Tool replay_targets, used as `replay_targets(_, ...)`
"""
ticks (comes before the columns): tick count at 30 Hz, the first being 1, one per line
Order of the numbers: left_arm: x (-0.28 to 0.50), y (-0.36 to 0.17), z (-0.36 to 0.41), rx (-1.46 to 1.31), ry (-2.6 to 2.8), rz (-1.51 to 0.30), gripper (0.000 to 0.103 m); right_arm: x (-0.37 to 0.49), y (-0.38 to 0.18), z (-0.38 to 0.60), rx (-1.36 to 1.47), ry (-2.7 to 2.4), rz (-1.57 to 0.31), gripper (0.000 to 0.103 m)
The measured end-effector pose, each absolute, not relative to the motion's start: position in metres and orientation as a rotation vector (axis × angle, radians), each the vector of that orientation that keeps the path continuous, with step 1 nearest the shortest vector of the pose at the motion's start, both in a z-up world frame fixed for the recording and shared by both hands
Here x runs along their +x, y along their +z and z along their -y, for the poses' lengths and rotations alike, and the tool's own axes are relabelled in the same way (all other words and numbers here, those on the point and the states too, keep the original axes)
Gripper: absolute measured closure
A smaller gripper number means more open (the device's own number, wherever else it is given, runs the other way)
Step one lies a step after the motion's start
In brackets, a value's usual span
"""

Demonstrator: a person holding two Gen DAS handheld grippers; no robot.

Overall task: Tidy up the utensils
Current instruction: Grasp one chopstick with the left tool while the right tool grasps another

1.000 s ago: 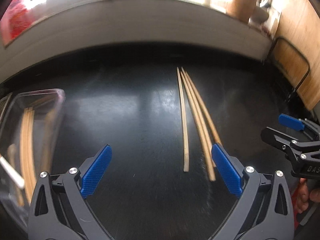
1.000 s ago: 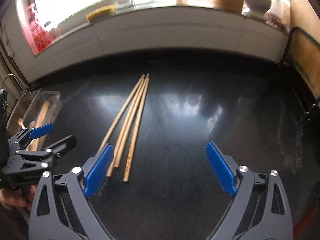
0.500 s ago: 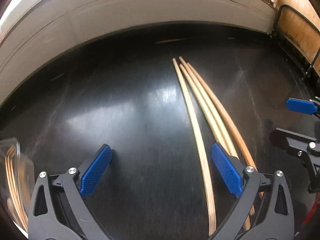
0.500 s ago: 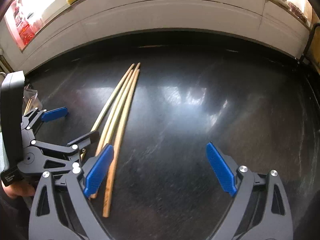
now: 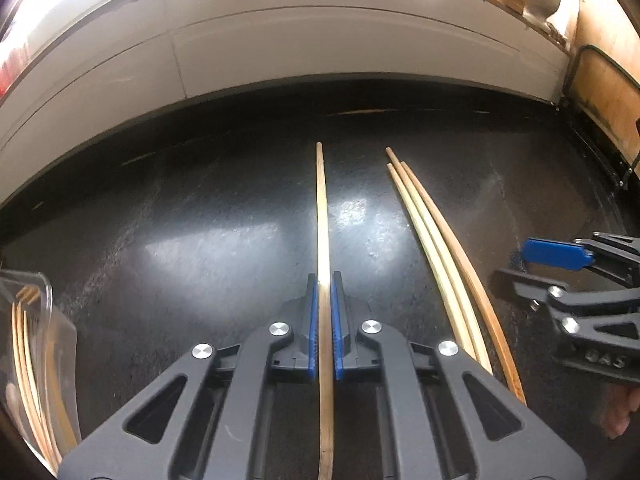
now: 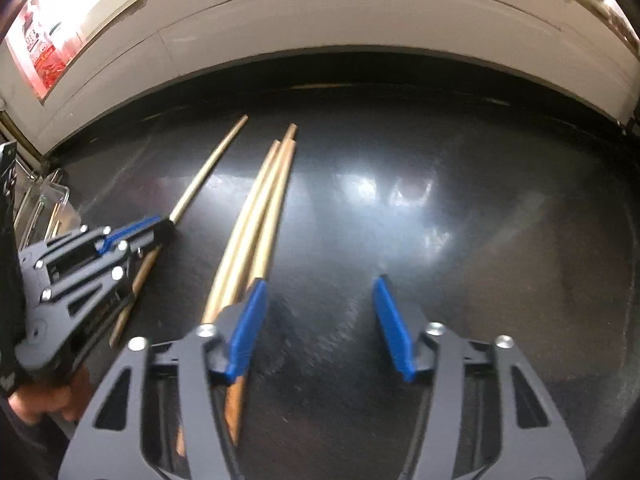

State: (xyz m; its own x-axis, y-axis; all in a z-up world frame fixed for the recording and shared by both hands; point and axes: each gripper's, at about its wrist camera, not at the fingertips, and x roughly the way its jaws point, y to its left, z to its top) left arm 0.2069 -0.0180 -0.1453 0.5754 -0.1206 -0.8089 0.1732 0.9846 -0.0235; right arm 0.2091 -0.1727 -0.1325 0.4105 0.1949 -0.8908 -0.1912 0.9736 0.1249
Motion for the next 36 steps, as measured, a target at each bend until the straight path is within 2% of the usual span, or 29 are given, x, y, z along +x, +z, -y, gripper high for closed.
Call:
replay_targets(16, 0.134, -0.104, -0.019, -0.057, -0.114, -0.909, 0.097, 0.195, -0.134, 0.142, -0.134, 0.189, -1.042, 0.058)
replay_targets(17, 0.129, -0.103, -0.022, -0.066, -0.102, -0.909, 0.097, 0.193, -0.133, 0.141, -0.134, 0.185, -1.042, 0.064)
replay_targets(18, 0.121, -0.102, -0.024, -0.076, -0.089, -0.906, 0.097, 0.191, -0.131, 0.139, -0.13, 0.186, -1.044, 0.088)
replay_targets(20, 0.117, -0.104, -0.033, -0.094, -0.078, -0.911, 0.097, 0.184, -0.13, 0.135, -0.12, 0.179, -1.048, 0.095)
replay_targets(26, 0.072, -0.089, -0.042, -0.11, -0.041, -0.907, 0.097, 0.183, -0.126, 0.149, -0.013, 0.195, -1.064, 0.095)
replay_targets(36, 0.039, -0.065, -0.06, -0.157, 0.031, -0.859, 0.097, 0.14, -0.072, 0.182, 0.112, 0.245, -0.98, 0.095)
